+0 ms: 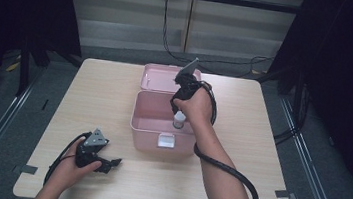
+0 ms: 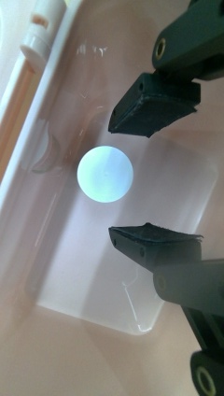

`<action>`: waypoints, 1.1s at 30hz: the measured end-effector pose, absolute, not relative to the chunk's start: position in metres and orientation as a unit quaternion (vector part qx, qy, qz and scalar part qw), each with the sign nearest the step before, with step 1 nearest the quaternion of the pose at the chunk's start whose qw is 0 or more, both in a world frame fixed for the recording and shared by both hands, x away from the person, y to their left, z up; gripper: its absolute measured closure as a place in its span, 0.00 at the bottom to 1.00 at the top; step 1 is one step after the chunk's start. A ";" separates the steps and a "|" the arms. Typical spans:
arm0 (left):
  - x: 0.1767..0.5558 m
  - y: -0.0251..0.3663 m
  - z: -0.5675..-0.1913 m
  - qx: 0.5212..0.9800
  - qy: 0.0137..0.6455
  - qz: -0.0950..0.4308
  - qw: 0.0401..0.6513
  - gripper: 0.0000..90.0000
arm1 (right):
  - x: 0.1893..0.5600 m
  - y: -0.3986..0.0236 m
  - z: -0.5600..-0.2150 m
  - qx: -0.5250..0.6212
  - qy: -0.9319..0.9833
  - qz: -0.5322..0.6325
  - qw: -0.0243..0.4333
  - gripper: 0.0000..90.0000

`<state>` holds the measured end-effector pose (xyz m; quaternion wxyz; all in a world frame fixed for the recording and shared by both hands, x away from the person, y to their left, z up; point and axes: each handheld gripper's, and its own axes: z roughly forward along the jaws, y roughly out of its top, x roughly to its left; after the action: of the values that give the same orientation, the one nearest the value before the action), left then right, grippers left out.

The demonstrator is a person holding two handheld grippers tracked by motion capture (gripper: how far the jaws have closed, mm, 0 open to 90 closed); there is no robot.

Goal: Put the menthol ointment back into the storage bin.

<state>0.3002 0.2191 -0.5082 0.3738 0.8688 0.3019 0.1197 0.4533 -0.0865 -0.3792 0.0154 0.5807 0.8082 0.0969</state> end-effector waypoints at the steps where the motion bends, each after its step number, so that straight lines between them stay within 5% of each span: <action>1: 0.300 0.219 -0.508 0.869 0.301 0.118 0.375 0.14 | 0.453 -0.087 -0.378 0.577 0.811 0.096 0.015 0.45; 33: 0.300 0.219 -0.508 0.869 0.301 0.120 0.374 0.14 | 0.419 -0.108 -0.339 0.457 0.879 0.133 0.010 0.21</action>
<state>0.3000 0.2193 -0.5082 0.3741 0.8689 0.3010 0.1202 0.4192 -0.1079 -0.3392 0.0098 0.4575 0.8791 0.1335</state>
